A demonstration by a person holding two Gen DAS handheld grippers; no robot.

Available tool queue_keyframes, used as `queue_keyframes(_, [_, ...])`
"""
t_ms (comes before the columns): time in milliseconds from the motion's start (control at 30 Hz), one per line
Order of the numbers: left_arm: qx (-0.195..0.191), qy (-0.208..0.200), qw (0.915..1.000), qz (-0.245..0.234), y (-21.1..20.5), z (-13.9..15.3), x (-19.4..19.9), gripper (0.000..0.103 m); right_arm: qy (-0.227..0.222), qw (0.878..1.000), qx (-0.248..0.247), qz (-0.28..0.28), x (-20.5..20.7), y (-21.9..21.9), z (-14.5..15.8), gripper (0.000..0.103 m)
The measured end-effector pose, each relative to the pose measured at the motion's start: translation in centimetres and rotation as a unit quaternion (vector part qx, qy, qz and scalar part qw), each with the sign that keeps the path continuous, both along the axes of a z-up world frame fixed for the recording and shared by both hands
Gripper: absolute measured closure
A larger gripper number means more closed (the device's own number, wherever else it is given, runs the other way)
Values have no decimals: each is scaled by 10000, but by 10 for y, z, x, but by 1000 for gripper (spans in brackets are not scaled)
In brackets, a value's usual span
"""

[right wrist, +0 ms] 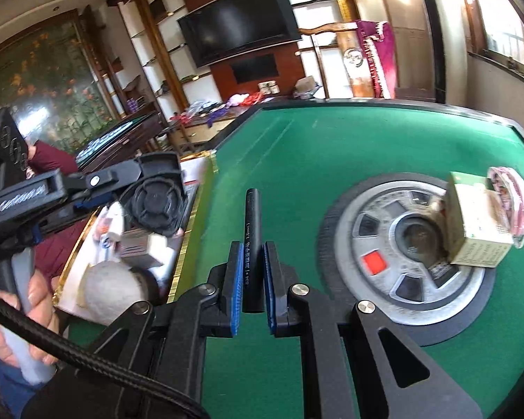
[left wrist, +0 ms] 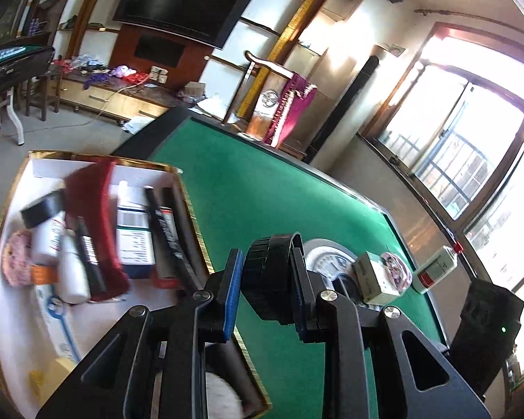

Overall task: Organize objects
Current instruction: 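Carry the black roll and black pen over the tray with both grippers, then lower both held items into the tray and open the right gripper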

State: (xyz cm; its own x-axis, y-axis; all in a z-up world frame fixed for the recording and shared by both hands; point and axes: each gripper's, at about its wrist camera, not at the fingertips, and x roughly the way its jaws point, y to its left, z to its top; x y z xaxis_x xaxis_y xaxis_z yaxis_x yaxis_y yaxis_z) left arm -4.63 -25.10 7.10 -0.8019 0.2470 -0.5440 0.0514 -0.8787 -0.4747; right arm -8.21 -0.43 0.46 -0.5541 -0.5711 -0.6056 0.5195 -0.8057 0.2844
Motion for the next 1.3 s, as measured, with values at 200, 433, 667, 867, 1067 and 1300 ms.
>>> queue_keyframes(200, [85, -35, 9989, 460, -45, -5, -1, 81, -18, 9987, -23, 510, 21, -43, 2, 94])
queue_keyframes(433, [209, -160, 9955, 916, -104, -18, -7, 81, -52, 9948, 106, 1015, 33, -98, 3, 94])
queue_keyframes(667, [419, -212, 9912, 1241, -159, -30, -11, 81, 115, 9903, 193, 1373, 45, -145, 16, 94])
queue_keyframes(867, [593, -303, 9894, 1288, -185, -46, -20, 81, -105, 9869, 446, 1545, 42, -181, -4, 94])
queue_keyframes(1067, [560, -278, 9897, 1286, -196, -51, -29, 81, -232, 9850, 696, 1562, 40, -202, -26, 94])
queue_keyframes(1300, [681, -468, 9894, 1198, -198, -65, -36, 81, -101, 9848, 1034, 1389, 36, -215, -33, 94])
